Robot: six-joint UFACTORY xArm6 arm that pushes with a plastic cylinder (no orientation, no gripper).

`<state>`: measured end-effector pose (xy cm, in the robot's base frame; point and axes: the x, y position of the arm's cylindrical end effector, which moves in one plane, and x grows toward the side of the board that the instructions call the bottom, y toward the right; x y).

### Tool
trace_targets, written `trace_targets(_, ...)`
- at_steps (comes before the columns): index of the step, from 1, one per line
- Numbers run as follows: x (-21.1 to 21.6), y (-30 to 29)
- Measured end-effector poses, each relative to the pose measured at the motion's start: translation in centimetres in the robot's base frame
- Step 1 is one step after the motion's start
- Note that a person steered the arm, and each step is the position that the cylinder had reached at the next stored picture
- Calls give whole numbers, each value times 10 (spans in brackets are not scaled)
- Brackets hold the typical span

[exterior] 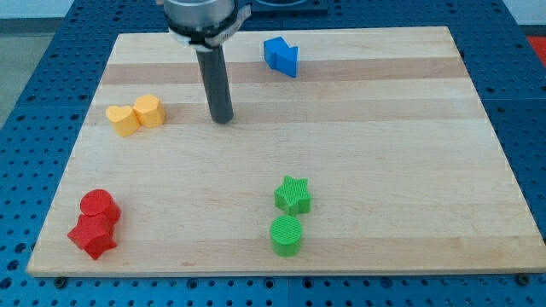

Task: Push the green circle to the right side of the board

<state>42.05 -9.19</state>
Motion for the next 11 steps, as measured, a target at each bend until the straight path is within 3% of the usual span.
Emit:
trace_targets(1, 67, 1)
trace_targets(2, 67, 1)
trace_targets(3, 138, 10)
trace_targets(4, 155, 12)
trace_targets(8, 174, 31)
trace_targets(11, 170, 140)
